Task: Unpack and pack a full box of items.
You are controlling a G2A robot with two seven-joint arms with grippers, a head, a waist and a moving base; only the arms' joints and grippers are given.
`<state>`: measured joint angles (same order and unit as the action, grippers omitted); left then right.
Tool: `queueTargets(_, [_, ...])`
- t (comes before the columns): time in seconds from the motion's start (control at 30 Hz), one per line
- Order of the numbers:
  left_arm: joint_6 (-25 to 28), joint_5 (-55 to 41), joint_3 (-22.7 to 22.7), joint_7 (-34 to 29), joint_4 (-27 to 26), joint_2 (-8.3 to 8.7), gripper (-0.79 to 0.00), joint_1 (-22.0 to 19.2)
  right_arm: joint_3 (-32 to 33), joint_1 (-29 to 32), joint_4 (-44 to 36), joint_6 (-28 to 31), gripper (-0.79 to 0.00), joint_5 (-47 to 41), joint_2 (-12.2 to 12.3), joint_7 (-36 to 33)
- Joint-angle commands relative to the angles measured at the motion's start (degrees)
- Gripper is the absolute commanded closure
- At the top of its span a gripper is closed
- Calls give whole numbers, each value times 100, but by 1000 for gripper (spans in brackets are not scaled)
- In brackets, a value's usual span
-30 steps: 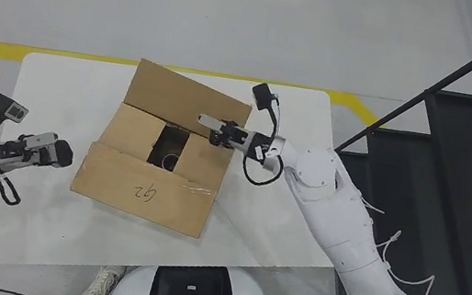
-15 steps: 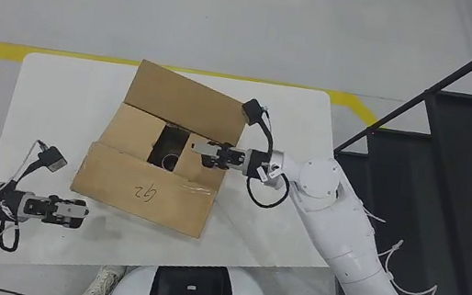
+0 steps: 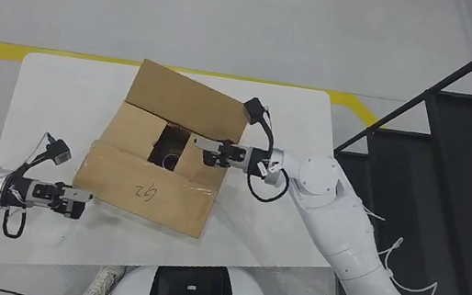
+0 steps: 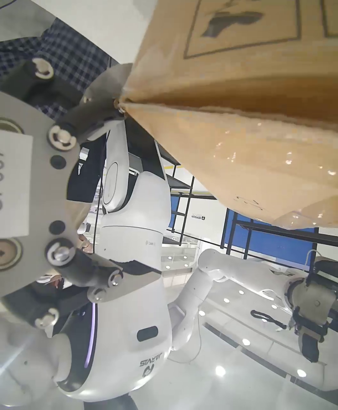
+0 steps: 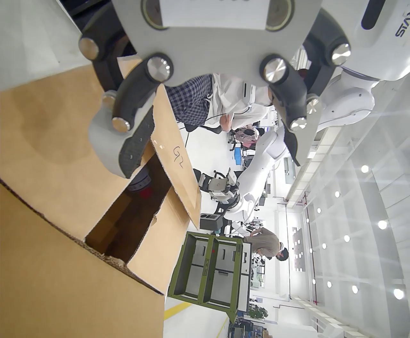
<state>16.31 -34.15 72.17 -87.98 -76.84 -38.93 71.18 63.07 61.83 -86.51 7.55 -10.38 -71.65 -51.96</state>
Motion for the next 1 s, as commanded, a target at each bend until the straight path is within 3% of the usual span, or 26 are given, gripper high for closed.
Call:
queueTargets(0.0, [-2,26,-305,-2,-6,-41,-785,-219,57,32,-2,20,-785,-5,15,36])
queueTargets(0.33, [-3,-46,-1617,-2,298,-274,-785,-1352,481,351,-106,-25,-785,-17,122,250])
queueTargets(0.63, [-3,-262,-2431,-2,688,-546,-785,-2119,512,355,-13,-225,-785,163,167,225])
queueTargets(0.8, [-2,-528,-2495,-2,906,-595,-785,-2317,342,306,51,-290,-785,351,179,-21])
queueTargets(0.97, [-1,-1032,-2117,-2,915,-453,-785,-2160,98,261,102,-298,-785,560,173,-192])
